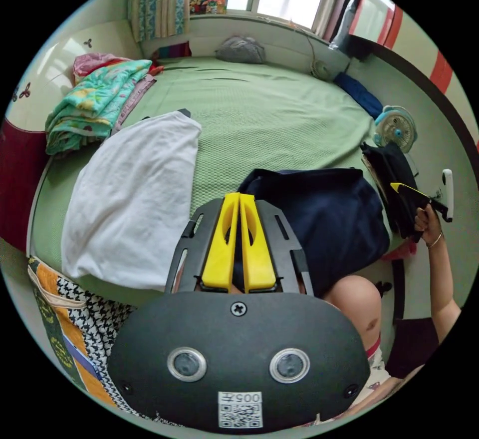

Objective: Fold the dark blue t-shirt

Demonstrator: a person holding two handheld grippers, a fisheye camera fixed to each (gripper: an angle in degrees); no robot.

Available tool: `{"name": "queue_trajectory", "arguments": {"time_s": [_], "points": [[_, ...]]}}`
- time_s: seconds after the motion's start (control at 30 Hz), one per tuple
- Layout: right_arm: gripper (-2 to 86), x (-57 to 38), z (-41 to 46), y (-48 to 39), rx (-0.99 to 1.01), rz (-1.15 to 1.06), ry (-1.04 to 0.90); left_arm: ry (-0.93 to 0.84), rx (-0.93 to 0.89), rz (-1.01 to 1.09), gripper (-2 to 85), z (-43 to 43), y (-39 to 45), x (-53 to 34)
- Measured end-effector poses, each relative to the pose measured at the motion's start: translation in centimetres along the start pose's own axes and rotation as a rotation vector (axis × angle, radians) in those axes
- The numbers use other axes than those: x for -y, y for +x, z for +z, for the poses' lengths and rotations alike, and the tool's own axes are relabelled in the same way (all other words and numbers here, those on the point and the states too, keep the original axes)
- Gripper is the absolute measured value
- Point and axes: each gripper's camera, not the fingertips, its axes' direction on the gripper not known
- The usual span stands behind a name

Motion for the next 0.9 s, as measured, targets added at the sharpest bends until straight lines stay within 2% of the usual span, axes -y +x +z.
{"name": "queue_trajectory", "arguments": {"time_s": [0.2, 0.37, 0.57, 0.73, 0.9], "points": [[4.2, -3.7, -2.2, -1.3, -0.169, -0.091, -0.018, -0.049, -0.062, 0.131, 0.2, 0.8, 9.5, -3.1], [5.6, -5.7, -4.0, -0.3, -0.132, -0.098, -0.029, -0.092, -0.176, 0.269, 6.3, 2.6, 20.5, -5.7], [6.0, -7.0, -6.9, 1.4, -0.182, -0.077, 0.005, -0.168, -0.317, 0.367, 9.5, 7.0, 31.6, -7.8], [6.2, -7.3, -8.4, 2.7, -0.176, -0.073, 0.017, -0.213, -0.286, 0.398, 13.3, 11.1, 38.1, -9.1], [6.3, -6.6, -8.9, 3.2, -0.154, -0.086, 0.033, -0.227, -0.137, 0.356, 15.1, 13.9, 41.5, -9.7]]}}
